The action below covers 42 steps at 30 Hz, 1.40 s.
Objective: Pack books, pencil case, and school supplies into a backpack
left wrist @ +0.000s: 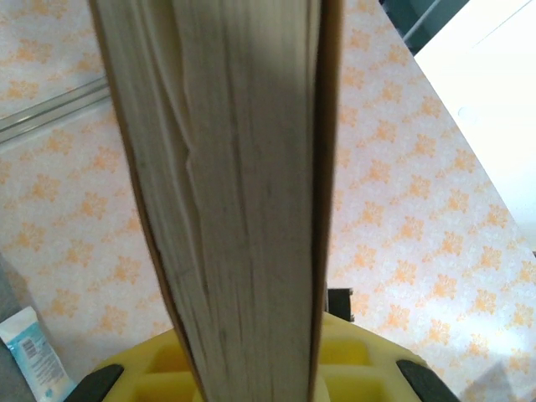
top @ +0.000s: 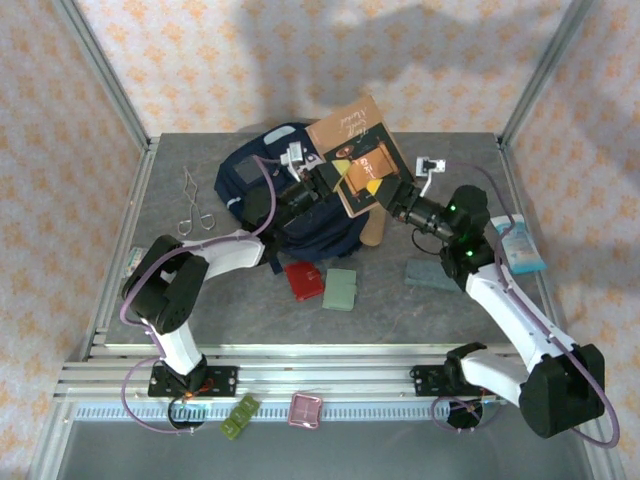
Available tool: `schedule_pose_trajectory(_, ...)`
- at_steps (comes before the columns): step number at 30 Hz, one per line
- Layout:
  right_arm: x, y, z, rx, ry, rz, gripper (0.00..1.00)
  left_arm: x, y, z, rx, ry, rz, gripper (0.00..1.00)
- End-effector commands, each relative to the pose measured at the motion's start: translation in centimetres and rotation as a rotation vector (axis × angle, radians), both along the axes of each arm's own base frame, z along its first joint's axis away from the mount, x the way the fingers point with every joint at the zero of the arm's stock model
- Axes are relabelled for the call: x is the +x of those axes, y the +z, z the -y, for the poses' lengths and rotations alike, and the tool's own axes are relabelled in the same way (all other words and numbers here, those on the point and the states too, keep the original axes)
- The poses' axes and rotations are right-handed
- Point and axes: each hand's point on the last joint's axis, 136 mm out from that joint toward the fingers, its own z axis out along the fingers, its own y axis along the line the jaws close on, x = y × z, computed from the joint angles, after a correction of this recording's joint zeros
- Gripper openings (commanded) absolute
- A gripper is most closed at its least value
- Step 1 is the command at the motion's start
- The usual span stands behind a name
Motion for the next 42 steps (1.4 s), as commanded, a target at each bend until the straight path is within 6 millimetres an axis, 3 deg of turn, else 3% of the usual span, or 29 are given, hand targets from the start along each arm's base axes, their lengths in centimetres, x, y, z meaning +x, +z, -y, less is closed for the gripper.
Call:
schedule_pose_trajectory(1, -0.2, 2.5, 0.3, 0.064, -0.044, 0.082, 0.34, -1.5, 3.3, 0.1, -0.096, 0.012, 0.100, 0.00)
schedule_pose_trajectory(4, 0.3, 2.3, 0.7, 0.054, -0.080, 0.070, 0.01, -1.6, 3.2, 0.4, -0.088, 0.007, 0.103, 0.02)
schedule_pose_trajectory(7, 0.8, 2.0, 1.3, 0.021, -0.135, 0.066, 0.00, -0.8, 2.1, -0.4, -0.037, 0.049, 0.080, 0.40)
schedule_pose_trajectory(9, 1.1, 2.2, 2.0, 0.000, -0.168, 0.063, 0.00, 0.1, 1.0, -1.4, 0.038, 0.101, 0.057, 0.50)
schedule_pose_trajectory(11, 1.4, 2.2, 3.1, -0.021, -0.208, 0.055, 0.00, 1.2, -0.4, -2.3, 0.144, 0.161, 0.027, 0.50)
schedule_pose_trajectory(14, 1.7, 2.1, 4.9, -0.048, -0.267, 0.045, 0.00, 3.1, -3.9, -3.1, 0.442, 0.270, -0.025, 0.54)
schedule_pose_trajectory(16, 2.1, 1.4, 6.5, -0.081, -0.325, 0.015, 0.00, 4.1, -6.8, -3.8, 0.653, 0.324, -0.079, 0.55)
schedule_pose_trajectory(21, 2.1, -0.3, 9.3, -0.110, -0.413, -0.035, 0.00, 6.0, -11.5, -6.1, 1.057, 0.413, -0.127, 0.56)
schedule_pose_trajectory(28, 1.8, -1.5, 10.3, -0.134, -0.438, -0.055, 0.00, 7.4, -17.8, -7.0, 1.648, 0.452, -0.111, 0.58)
schedule_pose_trajectory(32, 1.8, -1.9, 10.2, -0.141, -0.433, -0.061, 0.00, 8.2, -21.5, -6.5, 1.789, 0.361, -0.137, 0.59)
schedule_pose_trajectory(38, 1.8, -2.2, 10.2, -0.145, -0.426, -0.064, 0.00, 8.1, -24.4, -5.1, 1.854, 0.239, -0.117, 0.65)
schedule_pose_trajectory(42, 1.8, -2.3, 10.2, -0.136, -0.423, -0.067, 0.00, 8.2, -25.8, -5.4, 1.926, 0.241, -0.118, 0.65)
